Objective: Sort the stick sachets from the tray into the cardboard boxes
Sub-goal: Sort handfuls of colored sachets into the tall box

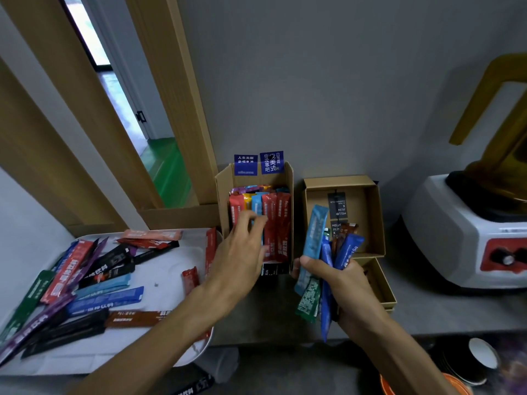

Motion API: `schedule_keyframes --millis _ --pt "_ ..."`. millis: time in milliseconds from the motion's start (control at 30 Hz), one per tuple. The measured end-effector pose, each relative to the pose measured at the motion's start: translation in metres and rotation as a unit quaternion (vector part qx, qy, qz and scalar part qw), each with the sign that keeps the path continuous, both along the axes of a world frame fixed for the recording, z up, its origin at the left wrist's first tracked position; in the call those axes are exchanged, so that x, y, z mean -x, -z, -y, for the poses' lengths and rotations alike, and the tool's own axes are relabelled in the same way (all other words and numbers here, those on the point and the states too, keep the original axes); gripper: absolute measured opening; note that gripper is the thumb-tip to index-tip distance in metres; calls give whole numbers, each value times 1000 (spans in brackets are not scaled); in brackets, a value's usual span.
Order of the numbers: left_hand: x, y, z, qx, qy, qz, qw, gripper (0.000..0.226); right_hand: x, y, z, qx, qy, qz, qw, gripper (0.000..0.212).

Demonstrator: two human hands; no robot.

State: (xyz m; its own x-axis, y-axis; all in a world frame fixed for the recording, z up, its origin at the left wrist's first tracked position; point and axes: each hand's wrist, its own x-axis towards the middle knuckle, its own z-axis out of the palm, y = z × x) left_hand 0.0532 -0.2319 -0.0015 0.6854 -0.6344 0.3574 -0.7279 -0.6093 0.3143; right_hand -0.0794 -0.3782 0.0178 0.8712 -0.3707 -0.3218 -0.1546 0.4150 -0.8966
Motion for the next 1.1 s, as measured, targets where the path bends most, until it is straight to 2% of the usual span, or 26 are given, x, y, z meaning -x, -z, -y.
schedule_keyframes --millis 67,100,167,233,333,467,633,700,800,933,1000,1100 --pt "8 -25 3 113 32 -95 988 34 0 0 2 -9 -29 8 1000 25" --pt "12 -37 5 155 45 -162 974 29 0 0 3 -8 -49 13 999 27" --pt "16 -53 11 181 67 -266 944 24 -1 -4 1 -7 -93 18 995 33" --pt "18 -59 14 192 68 -316 927 10 -2 -7 -4 -18 -124 22 992 35" --pt "14 -61 12 286 32 -401 870 6 -2 -7 -10 -34 -122 25 992 37" --pt "7 -62 7 317 -18 -403 858 13 -2 -4 -15 -12 -95 9 995 37" --pt "3 -70 -9 370 -38 -392 841 10 -2 -1 -18 22 -55 -10 998 18" --pt "-2 -72 -23 379 -48 -364 849 15 -3 0 -17 32 -41 -6 999 15" --pt "-2 -77 -37 345 -48 -332 877 14 -5 2 -23 57 -51 5 997 13" --pt "-2 -79 -34 188 -54 -153 969 18 -8 8 -27 51 -14 -2 999 13" --pt "-7 -72 -25 92 -25 -98 991 25 -8 10 -26 39 -2 -2 999 13" --pt "-19 -57 -12 -2 7 -39 999 26 -5 8 -23 48 -10 2 999 11"
